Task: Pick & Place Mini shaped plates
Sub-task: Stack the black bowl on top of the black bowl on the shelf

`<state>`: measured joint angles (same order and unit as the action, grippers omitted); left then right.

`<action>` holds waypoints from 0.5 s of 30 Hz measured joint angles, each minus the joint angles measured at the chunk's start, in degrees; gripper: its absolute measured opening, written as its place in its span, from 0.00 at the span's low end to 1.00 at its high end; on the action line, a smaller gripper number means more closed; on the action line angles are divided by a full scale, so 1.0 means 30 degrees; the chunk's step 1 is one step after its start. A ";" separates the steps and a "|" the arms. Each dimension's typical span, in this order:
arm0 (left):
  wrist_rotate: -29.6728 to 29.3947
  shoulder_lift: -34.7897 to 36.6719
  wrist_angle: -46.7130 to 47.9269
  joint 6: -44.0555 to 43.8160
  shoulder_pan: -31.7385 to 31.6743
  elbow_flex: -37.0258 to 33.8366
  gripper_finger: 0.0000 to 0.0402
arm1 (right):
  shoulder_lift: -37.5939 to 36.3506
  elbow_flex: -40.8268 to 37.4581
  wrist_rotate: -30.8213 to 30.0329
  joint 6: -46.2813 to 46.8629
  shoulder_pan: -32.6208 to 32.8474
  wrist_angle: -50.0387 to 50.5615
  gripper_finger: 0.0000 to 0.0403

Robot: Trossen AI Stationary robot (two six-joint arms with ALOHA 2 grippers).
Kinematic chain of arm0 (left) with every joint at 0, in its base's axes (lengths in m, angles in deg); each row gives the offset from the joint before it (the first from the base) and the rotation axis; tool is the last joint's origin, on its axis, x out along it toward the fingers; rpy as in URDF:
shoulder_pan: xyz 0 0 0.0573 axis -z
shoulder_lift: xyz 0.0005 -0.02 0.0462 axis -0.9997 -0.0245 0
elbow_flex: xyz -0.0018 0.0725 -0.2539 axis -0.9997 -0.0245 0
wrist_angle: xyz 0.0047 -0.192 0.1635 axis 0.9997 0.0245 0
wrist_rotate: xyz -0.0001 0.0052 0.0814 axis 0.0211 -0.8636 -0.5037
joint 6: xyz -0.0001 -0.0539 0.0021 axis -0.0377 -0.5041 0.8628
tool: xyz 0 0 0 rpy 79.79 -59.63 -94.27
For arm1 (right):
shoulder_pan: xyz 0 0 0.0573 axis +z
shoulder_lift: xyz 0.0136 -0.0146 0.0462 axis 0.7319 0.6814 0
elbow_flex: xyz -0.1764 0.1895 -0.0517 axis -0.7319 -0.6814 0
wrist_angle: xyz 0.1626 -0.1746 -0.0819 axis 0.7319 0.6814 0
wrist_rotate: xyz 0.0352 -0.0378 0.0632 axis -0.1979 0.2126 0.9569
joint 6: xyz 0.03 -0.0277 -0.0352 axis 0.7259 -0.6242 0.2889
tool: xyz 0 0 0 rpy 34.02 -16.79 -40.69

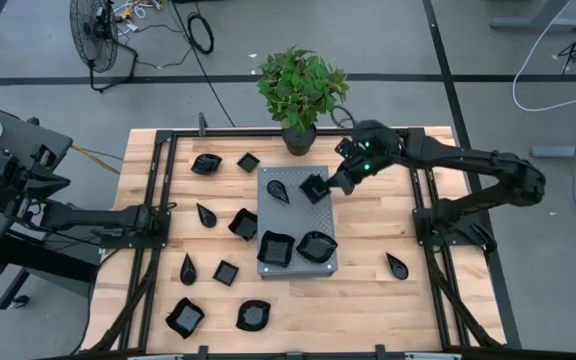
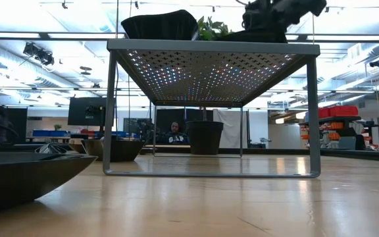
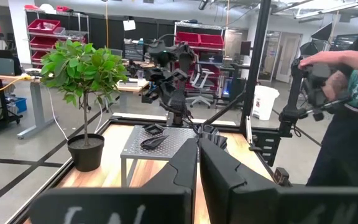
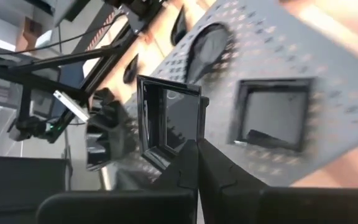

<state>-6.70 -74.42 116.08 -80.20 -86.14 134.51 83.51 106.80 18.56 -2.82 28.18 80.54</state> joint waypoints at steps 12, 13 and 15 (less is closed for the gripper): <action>0.0000 0.0000 0.0000 0.0001 0.0001 0.0007 0.06 | 0.1578 0.0000 0.4159 -0.3261 -0.3017 -0.0569 0.00; 0.0000 0.0000 -0.0007 -0.0003 0.0006 0.0007 0.06 | 0.1810 0.0000 0.4173 -0.3268 -0.3102 -0.0571 0.00; 0.0001 0.0000 0.0000 0.0003 0.0007 0.0002 0.06 | 0.2373 0.0000 0.4249 -0.3332 -0.3225 -0.0582 0.00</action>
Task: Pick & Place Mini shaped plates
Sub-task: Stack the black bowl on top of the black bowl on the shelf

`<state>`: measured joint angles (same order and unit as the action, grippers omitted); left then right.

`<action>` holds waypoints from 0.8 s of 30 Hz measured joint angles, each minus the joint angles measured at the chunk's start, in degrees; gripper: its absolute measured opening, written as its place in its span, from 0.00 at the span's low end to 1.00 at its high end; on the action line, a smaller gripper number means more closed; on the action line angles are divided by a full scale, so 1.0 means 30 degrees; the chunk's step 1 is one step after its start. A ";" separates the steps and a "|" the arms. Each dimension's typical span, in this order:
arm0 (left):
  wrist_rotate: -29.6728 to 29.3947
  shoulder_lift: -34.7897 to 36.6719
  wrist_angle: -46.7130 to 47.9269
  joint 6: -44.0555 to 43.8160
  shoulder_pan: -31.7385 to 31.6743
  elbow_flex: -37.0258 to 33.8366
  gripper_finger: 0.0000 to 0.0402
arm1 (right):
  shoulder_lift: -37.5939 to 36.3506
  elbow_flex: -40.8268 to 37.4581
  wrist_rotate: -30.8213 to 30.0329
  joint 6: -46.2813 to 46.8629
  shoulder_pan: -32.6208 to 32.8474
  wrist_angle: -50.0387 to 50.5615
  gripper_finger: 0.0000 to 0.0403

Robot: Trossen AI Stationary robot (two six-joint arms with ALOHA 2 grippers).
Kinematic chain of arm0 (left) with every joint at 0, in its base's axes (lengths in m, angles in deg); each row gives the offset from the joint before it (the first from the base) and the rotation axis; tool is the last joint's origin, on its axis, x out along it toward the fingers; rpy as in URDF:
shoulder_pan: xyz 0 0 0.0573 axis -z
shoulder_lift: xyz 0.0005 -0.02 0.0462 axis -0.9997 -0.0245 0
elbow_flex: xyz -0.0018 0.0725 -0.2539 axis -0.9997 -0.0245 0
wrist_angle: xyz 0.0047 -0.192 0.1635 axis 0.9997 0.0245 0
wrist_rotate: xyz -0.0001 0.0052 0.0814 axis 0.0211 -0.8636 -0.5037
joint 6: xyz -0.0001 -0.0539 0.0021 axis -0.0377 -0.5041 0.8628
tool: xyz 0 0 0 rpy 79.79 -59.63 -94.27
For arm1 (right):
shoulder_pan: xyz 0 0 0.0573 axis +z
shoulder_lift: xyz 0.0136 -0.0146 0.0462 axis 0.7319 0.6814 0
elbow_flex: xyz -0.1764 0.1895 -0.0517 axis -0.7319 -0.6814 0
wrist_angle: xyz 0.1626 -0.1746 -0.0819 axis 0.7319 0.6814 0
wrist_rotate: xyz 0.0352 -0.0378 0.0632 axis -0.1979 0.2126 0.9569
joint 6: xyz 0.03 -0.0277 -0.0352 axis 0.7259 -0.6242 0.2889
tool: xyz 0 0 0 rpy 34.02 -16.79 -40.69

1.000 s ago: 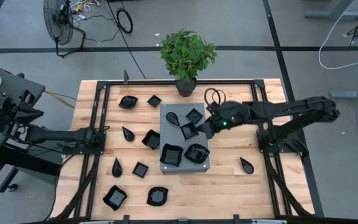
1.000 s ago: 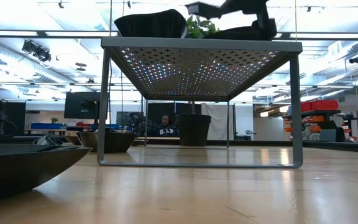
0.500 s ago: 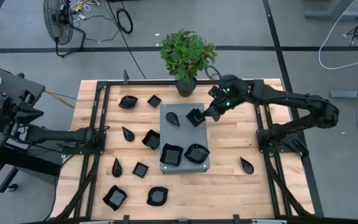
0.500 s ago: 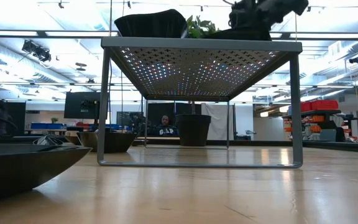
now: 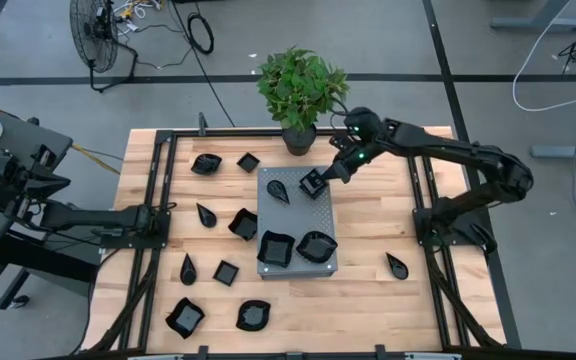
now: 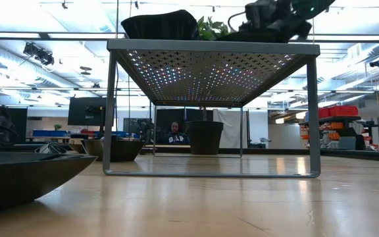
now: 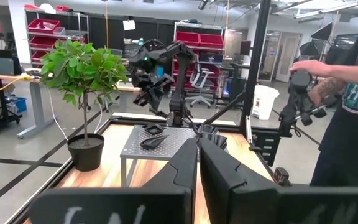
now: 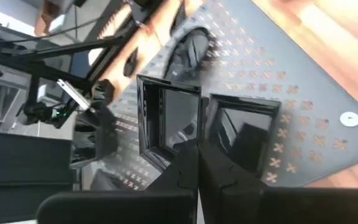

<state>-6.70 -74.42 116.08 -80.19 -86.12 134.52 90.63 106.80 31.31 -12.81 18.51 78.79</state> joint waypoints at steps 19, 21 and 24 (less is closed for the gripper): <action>-0.0001 0.0000 0.0000 -0.0005 -0.0003 0.0002 0.06 | 0.2058 -0.0007 0.2045 -0.0943 -0.1370 0.0063 0.00; -0.0001 0.0000 -0.0002 -0.0002 -0.0007 0.0005 0.06 | 0.2058 -0.0007 0.2066 -0.1144 -0.1521 0.0164 0.00; -0.0001 0.0000 0.0000 0.0005 -0.0007 0.0005 0.06 | 0.2058 -0.0007 0.2782 -0.1542 -0.1743 0.0637 0.00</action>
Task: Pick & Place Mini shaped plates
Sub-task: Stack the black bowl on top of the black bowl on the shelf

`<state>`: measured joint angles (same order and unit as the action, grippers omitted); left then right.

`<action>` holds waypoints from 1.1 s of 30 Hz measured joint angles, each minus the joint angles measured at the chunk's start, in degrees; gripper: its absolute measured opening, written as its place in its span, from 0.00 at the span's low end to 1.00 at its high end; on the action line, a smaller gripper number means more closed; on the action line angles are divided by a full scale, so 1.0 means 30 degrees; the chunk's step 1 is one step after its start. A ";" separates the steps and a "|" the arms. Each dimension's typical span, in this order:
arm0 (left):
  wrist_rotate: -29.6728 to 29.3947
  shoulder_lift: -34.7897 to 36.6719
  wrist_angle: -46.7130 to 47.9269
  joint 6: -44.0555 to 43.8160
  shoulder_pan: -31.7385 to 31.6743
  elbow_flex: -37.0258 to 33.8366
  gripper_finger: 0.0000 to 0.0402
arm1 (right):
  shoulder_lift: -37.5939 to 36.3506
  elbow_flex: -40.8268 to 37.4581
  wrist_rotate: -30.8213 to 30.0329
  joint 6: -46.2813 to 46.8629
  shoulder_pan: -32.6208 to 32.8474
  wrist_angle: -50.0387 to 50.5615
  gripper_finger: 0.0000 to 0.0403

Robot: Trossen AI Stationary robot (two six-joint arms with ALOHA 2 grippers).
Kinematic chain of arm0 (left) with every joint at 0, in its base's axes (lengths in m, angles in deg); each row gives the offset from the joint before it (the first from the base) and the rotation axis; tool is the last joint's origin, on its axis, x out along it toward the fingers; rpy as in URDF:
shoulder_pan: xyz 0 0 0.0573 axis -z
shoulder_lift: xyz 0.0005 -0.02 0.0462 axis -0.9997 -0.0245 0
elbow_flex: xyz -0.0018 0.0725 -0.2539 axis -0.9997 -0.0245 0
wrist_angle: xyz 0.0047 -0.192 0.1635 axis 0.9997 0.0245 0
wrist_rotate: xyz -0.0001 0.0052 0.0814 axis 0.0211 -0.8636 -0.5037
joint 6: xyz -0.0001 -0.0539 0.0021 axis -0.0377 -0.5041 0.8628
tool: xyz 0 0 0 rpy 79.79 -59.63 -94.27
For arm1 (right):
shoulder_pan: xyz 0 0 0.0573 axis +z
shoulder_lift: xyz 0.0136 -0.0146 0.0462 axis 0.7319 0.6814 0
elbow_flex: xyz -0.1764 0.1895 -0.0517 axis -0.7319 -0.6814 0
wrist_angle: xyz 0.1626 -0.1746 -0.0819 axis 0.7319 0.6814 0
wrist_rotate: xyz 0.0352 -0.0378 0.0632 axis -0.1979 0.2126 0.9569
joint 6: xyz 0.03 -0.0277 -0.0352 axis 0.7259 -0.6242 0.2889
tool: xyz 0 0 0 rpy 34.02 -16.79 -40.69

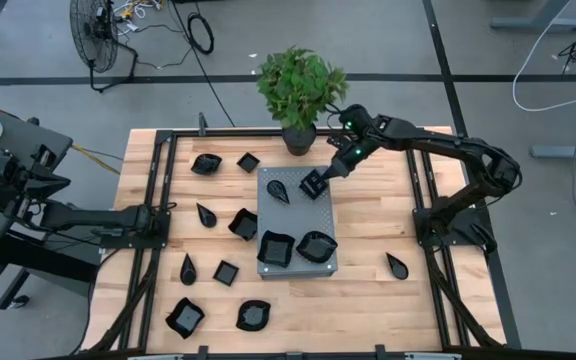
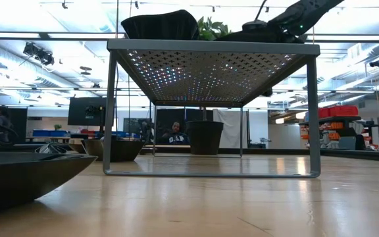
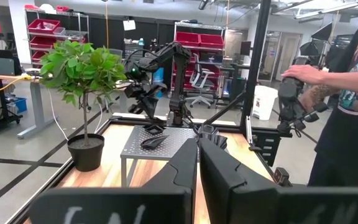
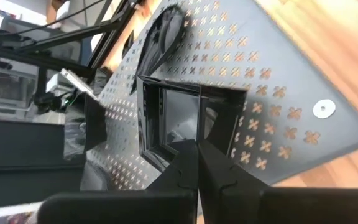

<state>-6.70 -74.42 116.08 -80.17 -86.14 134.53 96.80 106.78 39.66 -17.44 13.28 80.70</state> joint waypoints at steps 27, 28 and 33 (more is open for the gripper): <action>0.0000 0.0000 0.0000 -0.0008 0.0000 0.0000 0.06 | -0.0028 0.0000 -0.0188 0.0185 -0.0048 0.0409 0.17; 0.0000 0.0000 0.0000 -0.0003 0.0003 -0.0006 0.06 | -0.0105 0.0000 -0.0264 0.0185 -0.0048 0.0483 0.19; 0.0000 0.0000 0.0000 -0.0010 0.0002 -0.0003 0.06 | -0.1128 0.0000 -0.0635 -0.0019 -0.0022 0.1093 0.24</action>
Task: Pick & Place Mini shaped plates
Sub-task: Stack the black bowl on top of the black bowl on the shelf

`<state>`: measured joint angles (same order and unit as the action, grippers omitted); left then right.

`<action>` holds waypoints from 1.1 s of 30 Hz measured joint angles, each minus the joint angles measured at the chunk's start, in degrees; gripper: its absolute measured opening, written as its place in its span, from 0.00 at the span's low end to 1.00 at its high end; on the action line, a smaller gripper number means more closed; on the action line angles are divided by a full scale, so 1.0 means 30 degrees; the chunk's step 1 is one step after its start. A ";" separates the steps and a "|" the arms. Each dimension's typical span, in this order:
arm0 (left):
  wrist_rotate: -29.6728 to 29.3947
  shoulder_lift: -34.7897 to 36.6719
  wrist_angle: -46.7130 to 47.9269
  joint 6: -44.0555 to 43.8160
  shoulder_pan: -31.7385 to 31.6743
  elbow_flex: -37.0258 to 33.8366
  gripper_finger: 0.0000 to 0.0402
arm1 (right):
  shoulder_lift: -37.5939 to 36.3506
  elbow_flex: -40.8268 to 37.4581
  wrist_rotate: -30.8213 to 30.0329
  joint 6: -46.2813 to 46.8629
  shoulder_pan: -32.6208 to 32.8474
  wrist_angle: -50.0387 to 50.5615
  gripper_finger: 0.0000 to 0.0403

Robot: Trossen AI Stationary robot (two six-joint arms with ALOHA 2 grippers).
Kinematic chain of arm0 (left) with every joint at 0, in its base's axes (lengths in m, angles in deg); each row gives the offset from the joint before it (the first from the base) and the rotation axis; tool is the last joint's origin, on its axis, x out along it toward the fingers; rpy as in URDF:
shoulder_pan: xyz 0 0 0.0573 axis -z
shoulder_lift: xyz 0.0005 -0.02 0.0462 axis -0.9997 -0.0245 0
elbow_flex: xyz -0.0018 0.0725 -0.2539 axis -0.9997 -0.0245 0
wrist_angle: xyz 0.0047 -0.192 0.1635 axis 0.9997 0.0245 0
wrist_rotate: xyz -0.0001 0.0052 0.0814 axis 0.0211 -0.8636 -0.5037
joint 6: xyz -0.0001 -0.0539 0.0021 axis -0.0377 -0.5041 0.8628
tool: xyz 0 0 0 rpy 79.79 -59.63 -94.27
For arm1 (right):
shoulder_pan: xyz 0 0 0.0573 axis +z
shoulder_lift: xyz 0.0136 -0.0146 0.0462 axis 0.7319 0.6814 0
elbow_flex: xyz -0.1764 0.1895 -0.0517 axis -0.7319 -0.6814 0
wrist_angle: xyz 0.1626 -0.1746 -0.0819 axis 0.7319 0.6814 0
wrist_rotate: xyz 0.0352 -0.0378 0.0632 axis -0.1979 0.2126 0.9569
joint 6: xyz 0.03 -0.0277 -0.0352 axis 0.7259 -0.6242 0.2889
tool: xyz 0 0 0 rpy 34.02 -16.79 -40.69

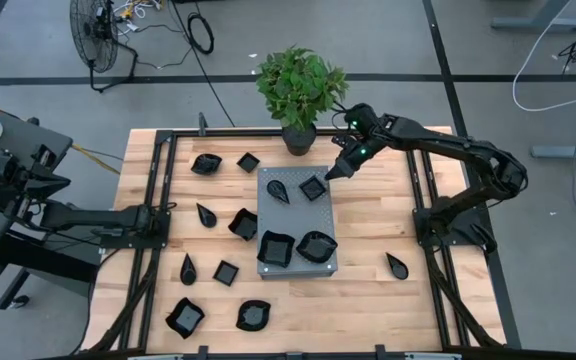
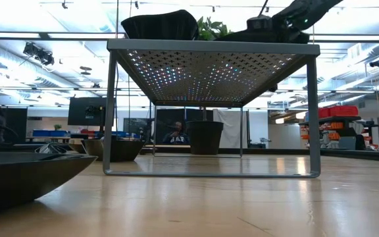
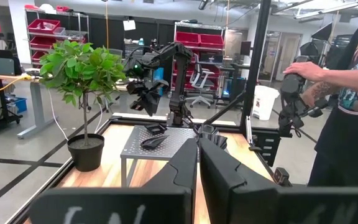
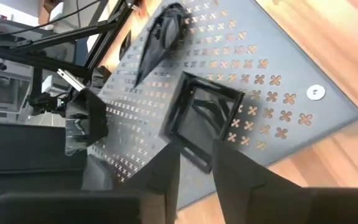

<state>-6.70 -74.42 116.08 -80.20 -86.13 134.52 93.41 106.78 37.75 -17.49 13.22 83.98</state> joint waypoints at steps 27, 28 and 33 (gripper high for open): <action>0.0000 0.0000 0.0000 0.0010 -0.0002 -0.0004 0.06 | -0.7325 -0.3340 -0.4889 -0.1213 0.5804 0.6413 0.27; 0.0000 0.0000 0.0000 -0.0003 0.0004 0.0003 0.06 | -0.7428 -0.3564 -0.4898 -0.1166 0.6127 0.6596 0.27; 0.0000 0.0000 0.0000 -0.0004 0.0005 -0.0004 0.06 | -0.7789 -0.4554 -0.5880 -0.0783 0.7652 0.7623 0.27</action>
<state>-6.70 -74.42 116.08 -80.21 -86.12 134.51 70.05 93.11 20.11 -19.84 36.17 106.85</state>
